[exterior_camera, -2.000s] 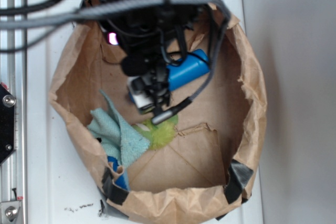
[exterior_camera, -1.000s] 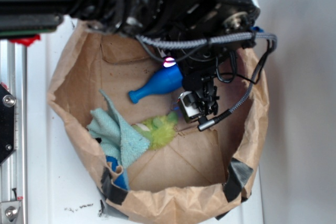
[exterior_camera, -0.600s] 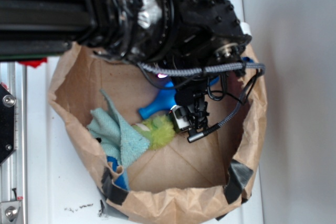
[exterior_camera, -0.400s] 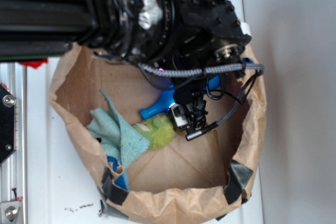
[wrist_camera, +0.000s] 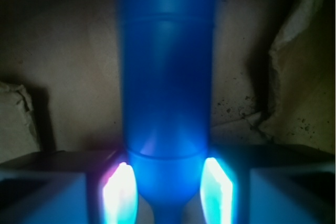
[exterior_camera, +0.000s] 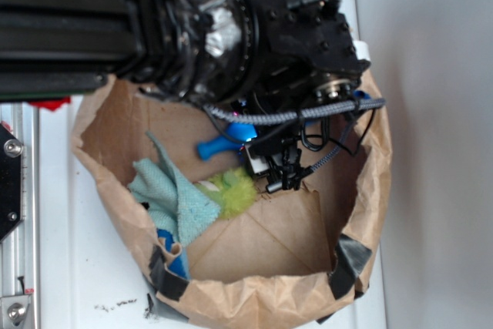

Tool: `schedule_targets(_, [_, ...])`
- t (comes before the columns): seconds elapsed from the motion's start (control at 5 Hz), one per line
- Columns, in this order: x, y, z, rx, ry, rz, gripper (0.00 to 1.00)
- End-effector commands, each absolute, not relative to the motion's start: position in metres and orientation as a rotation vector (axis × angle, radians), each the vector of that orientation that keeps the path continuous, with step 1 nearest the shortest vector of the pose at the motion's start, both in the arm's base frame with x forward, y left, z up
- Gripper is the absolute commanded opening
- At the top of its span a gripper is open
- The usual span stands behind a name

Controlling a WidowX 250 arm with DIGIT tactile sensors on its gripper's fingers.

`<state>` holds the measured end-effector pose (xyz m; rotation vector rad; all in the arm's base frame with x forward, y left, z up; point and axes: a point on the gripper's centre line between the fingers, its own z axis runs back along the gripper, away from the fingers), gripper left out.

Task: Grab the blue bottle.

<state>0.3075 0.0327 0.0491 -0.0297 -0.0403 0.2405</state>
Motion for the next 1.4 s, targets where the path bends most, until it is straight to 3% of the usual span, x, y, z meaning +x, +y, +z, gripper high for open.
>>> schedule_targets(0.0, [0.317, 0.029, 0.061, -0.009, -0.106, 0.230, 0.00])
schedule_targets(0.4, [0.310, 0.039, 0.101, -0.110, -0.175, 0.293, 0.00])
schedule_targets(0.6, [0.312, 0.036, 0.101, -0.098, -0.178, 0.298, 1.00])
schedule_targets(1.2, [0.308, 0.020, 0.093, -0.040, -0.185, 0.259, 1.00])
